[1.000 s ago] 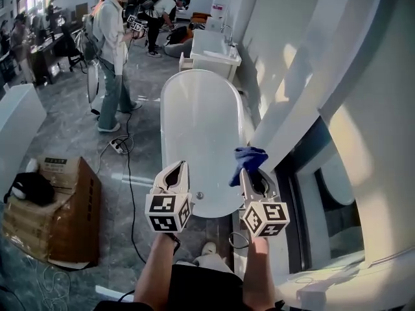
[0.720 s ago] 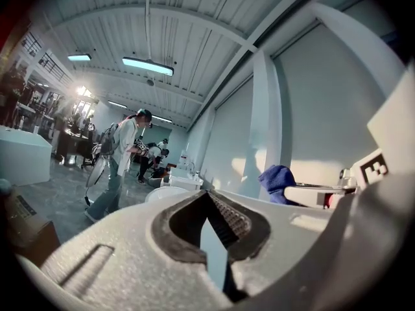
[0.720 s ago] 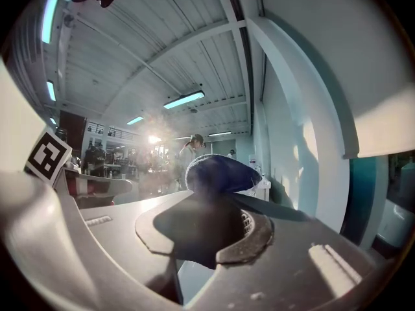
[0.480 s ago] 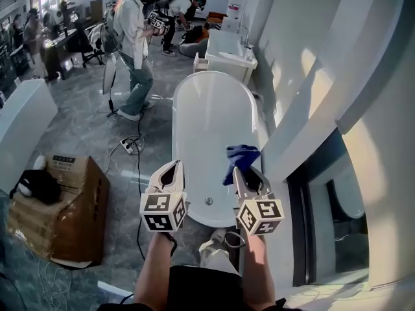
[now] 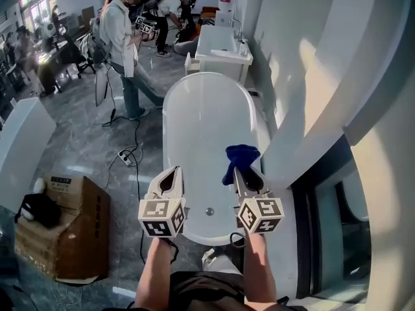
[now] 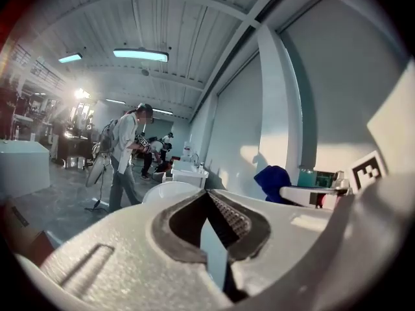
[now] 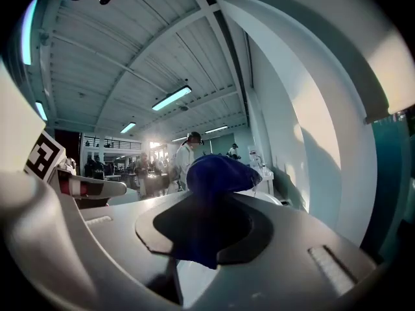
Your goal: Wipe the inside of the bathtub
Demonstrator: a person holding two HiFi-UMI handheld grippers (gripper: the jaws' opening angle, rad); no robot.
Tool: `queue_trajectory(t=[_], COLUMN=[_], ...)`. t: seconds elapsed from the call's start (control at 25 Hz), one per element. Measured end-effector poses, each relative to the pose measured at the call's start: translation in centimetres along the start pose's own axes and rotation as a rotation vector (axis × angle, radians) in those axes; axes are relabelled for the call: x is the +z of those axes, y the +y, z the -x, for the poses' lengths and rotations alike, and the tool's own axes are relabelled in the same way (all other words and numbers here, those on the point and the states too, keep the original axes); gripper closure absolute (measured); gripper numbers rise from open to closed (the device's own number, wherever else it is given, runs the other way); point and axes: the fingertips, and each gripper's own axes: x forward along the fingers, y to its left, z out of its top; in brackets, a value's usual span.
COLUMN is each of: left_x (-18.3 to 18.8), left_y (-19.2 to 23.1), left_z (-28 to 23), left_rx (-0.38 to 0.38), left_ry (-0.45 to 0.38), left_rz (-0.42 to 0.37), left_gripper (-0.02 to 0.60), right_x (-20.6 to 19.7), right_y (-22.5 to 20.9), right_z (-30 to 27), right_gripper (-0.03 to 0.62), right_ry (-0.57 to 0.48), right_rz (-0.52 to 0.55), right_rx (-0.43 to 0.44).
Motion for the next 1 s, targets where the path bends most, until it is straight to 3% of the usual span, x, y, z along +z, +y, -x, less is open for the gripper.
queue_trajectory(t=[0.24, 0.52, 0.8, 1.0], left_x=[-0.5, -1.0, -3.3, -4.9], left_y=[-1.8, -4.3, -5.0, -2.9], left_z=[-7.9, -14.8, -17.2, -19.9], left_rx=[0.018, 0.022, 0.015, 0.02], left_ry=[0.057, 0.118, 0.205, 0.248], left_rz=[-0.006, -0.036, -0.063, -0.051], left_gripper=[0.577, 0.577, 0.577, 0.577], right_x=[-0.4, -1.1, -4.2, -6.0], right_y=[-7.0, -15.9, -17.5, -18.7], right_z=[-5.0, -7.7, -9.8, -12.2], right_gripper=[0.488, 0.488, 0.487, 0.487], right_ry=[0.04, 0.054, 0.1, 0.119], right_rz=[-0.03, -0.125, -0.194, -0.21], right_rx=[0.006, -0.051, -0.04, -0.05])
